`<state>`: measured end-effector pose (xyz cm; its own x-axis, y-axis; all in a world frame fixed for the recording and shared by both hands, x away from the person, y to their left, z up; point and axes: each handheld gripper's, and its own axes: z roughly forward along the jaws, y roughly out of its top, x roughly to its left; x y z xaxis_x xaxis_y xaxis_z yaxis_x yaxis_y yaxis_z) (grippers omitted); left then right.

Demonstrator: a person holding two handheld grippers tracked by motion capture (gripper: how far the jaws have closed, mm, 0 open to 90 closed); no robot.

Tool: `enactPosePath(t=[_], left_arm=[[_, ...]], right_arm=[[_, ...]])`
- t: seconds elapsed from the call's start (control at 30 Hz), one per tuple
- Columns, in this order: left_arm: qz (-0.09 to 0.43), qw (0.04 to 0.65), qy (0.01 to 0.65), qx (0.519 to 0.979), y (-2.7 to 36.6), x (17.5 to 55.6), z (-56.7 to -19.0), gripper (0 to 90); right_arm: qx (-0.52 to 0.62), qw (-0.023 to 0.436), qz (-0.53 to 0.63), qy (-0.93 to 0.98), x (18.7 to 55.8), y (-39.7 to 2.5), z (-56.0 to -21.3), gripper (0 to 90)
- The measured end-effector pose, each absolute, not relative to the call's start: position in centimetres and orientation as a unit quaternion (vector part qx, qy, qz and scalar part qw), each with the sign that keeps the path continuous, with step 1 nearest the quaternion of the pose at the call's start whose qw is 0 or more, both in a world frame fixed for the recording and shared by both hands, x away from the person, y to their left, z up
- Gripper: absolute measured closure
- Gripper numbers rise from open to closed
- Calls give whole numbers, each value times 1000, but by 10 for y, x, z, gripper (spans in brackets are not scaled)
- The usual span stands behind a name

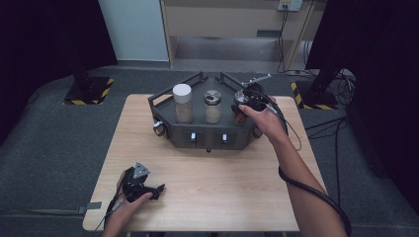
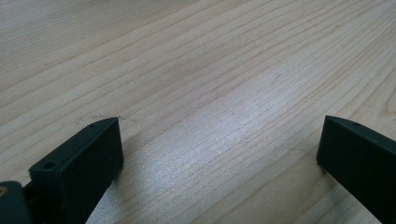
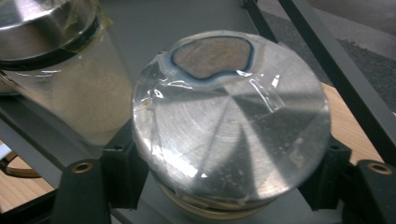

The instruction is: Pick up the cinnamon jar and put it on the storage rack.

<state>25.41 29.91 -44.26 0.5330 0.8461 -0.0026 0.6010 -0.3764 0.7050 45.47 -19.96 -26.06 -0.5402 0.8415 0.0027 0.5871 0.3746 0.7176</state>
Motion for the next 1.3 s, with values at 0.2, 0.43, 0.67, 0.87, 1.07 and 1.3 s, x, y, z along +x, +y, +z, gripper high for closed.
enactPosePath(t=[0.2,0.43,0.67,0.87,1.07,1.3], left_arm=[[182,335,444,810,300,254,-443,0],[182,335,444,811,300,255,-443,0],[182,336,444,810,300,254,-443,0],[182,336,444,811,300,254,-443,0],[182,335,444,811,300,254,-443,0],[182,335,444,811,300,254,-443,0]], right_arm=[[437,182,357,805,452,-207,-258,186],[430,199,364,802,440,-210,-253,113],[417,209,370,804,425,-214,-245,89],[418,223,369,800,413,-217,-238,76],[420,224,371,797,403,-225,-235,51],[420,223,374,797,393,-233,-236,27]])
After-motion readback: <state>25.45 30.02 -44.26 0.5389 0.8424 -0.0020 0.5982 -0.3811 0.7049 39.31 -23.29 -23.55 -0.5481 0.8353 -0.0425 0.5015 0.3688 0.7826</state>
